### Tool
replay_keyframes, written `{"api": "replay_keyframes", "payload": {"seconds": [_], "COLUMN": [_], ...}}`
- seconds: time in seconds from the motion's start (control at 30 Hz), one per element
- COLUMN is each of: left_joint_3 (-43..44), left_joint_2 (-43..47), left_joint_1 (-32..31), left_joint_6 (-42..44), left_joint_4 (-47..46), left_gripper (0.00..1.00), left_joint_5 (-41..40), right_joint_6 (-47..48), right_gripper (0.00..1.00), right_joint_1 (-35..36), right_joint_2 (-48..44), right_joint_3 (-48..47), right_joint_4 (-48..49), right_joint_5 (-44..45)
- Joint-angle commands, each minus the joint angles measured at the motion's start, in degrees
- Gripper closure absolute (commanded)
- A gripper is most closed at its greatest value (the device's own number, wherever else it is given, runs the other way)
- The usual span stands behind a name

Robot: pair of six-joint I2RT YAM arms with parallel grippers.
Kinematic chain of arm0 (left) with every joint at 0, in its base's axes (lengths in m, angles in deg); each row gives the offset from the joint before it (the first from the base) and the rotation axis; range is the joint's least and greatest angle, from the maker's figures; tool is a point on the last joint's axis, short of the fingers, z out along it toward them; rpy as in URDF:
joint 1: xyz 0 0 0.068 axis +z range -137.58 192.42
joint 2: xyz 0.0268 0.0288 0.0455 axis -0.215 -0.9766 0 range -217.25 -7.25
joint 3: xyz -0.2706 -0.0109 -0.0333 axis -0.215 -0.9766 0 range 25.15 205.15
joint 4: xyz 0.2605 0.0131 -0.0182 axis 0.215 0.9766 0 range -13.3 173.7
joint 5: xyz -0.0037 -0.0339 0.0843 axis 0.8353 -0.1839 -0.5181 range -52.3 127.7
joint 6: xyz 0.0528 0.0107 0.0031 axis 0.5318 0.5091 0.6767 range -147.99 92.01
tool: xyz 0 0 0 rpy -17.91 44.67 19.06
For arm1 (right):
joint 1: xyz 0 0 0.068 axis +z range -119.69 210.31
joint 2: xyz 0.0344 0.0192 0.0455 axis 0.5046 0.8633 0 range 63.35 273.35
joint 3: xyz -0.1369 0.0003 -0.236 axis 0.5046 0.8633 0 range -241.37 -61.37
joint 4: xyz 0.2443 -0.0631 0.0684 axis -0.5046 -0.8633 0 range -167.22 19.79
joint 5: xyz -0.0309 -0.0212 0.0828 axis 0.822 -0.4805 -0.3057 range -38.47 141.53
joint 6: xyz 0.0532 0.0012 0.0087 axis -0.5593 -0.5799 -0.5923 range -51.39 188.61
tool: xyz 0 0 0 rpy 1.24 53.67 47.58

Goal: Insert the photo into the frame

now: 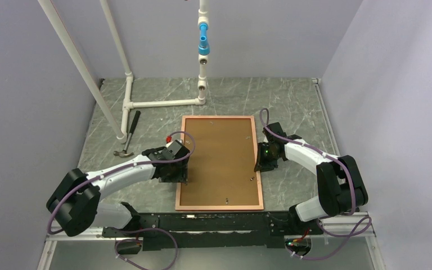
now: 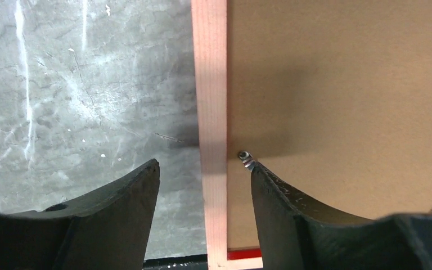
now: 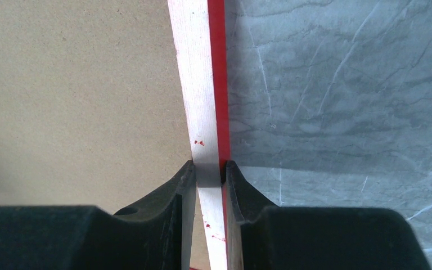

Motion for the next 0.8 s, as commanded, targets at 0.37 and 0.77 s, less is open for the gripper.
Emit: {"api": "replay_keyframes", "payload": {"seconds": [0.37, 0.77], "left_joint_3": [3.1, 1.4], "left_joint_2": [-2.1, -5.4], "left_joint_1": [-0.3, -2.2], "left_joint_6": [-1.1, -0.7], "left_joint_4": [-3.0, -2.3], "left_gripper": [0.34, 0.53], "left_joint_5": [2.4, 2.6], "right_joint_6": [0.5, 0.6], "right_gripper": [0.85, 0.85], "right_joint_1": [0.7, 0.7], "right_joint_2": [3.0, 3.7], "right_joint_3": [0.6, 0.2], "right_joint_4": [2.2, 2.0], "right_joint_5": [0.9, 1.4]}}
